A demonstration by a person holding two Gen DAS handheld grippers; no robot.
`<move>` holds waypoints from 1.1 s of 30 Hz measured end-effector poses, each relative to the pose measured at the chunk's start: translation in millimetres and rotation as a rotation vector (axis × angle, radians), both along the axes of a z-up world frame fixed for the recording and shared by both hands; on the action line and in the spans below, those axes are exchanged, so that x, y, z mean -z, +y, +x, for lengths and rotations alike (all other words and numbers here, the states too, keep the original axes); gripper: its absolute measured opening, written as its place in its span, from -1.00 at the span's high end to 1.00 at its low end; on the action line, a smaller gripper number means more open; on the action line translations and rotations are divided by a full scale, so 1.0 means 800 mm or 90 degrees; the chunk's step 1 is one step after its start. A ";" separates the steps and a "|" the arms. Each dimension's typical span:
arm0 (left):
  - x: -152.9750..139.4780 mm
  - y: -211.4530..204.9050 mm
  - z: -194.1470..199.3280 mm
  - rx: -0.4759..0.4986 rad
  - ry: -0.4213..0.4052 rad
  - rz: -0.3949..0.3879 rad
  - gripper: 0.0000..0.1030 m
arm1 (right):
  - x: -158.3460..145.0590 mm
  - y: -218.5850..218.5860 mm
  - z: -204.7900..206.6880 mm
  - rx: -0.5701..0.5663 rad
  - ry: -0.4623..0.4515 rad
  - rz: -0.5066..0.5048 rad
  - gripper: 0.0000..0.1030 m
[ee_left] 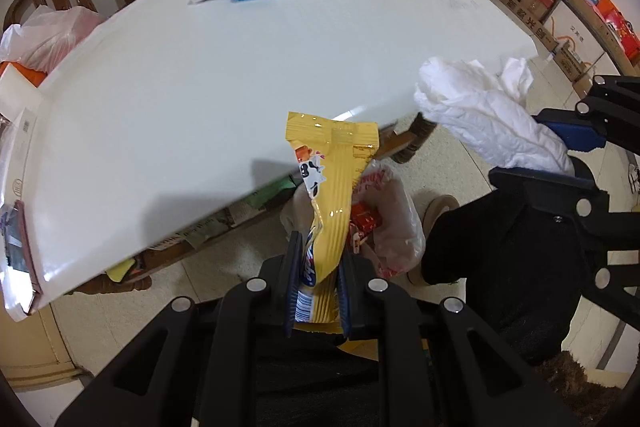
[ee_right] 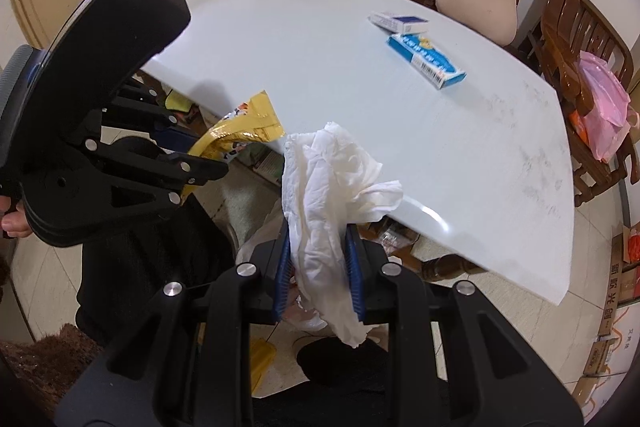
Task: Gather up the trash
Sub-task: 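Carry the yellow wrapper and white tissue down into the white plastic bag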
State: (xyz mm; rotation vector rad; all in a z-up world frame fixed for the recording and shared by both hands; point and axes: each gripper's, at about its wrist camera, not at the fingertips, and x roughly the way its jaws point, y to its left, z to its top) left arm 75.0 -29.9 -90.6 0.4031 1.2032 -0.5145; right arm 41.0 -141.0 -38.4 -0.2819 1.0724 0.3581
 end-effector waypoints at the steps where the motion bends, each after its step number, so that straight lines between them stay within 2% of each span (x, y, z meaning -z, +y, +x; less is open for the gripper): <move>1: 0.004 0.000 -0.002 0.002 0.005 -0.003 0.68 | 0.004 0.001 -0.003 0.000 0.003 0.000 0.52; 12: 0.055 -0.003 -0.023 0.011 0.015 -0.009 0.68 | 0.058 0.005 -0.030 0.010 0.036 0.000 0.52; 24: 0.106 -0.008 -0.029 0.013 0.033 0.002 0.68 | 0.107 -0.010 -0.027 0.046 0.082 0.020 0.52; 33: 0.163 -0.018 -0.022 0.020 0.064 0.022 0.68 | 0.160 -0.009 -0.017 0.068 0.120 0.021 0.52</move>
